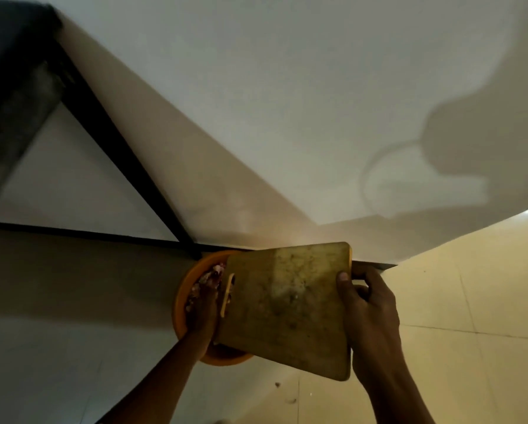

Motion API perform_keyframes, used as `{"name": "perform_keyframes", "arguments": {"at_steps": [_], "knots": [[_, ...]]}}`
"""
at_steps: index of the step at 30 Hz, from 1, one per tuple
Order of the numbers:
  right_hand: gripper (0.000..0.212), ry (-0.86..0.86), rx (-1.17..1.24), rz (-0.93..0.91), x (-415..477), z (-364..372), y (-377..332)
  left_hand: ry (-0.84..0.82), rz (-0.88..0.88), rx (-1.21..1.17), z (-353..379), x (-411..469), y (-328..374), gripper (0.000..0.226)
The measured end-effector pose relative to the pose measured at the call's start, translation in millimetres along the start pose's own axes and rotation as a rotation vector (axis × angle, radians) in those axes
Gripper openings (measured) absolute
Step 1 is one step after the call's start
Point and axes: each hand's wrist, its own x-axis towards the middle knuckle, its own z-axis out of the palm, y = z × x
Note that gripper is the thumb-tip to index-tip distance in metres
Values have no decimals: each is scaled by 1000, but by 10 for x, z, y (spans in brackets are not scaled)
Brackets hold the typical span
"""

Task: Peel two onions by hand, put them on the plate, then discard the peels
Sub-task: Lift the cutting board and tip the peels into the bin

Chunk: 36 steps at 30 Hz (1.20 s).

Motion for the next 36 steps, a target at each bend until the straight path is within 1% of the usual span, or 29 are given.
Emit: {"name": "perform_keyframes", "arguments": {"at_steps": [1, 2, 3, 5, 6, 7, 10, 13, 15, 17, 20, 22, 24, 27, 29, 32, 36], "knots": [[14, 3, -1, 5, -54, -54, -73, 14, 0, 26, -1, 16, 5, 92], [14, 12, -4, 6, -103, -119, -152, 22, 11, 7, -28, 4, 36, 91], [13, 24, -6, 7, -161, -215, -272, 27, -2, -20, -89, -193, 267, 82], [14, 53, -2, 23, -280, -423, -516, 24, 48, -112, -257, -951, 995, 51], [15, 63, -8, 32, -346, -530, -647, 28, 71, -121, -315, -1196, 1214, 40], [16, 70, -12, 39, -411, -635, -770, 46, 104, -133, -374, -1427, 1401, 36], [17, 81, -25, 35, -706, -987, -1254, 88, 94, -94, -631, -1992, 1850, 39], [24, 56, -46, 31, -1076, -1317, -1745, 125, 144, 21, -975, -2570, 2187, 48], [25, 37, -50, 30, -1228, -1436, -1967, 126, 231, 44, -1157, -2875, 2379, 43], [26, 27, -44, 18, -1434, -1554, -2202, 123, 342, 71, -1425, -3237, 2597, 35], [28, -28, -34, 3, -1828, -1672, -2520, 99, 476, 129, -1889, -3729, 2894, 28], [27, -66, -3, 21, -1997, -1698, -2701, 119, 537, 188, -2150, -3933, 3076, 28], [27, -108, 27, 24, -2206, -1705, -2868, 163, 599, 221, -2411, -4186, 3217, 34], [26, -164, 51, -44, -2459, -1707, -3068, 237, 690, 247, -2707, -4565, 3341, 43], [26, -191, 40, -123, -2604, -1719, -3201, 286, 700, 261, -2848, -4777, 3377, 44], [26, -211, 29, -245, -2795, -1751, -3387, 341, 699, 241, -3014, -5051, 3395, 40], [35, -260, 35, -363, -3029, -1771, -3563, 390, 678, 239, -3226, -5348, 3391, 40]]}}
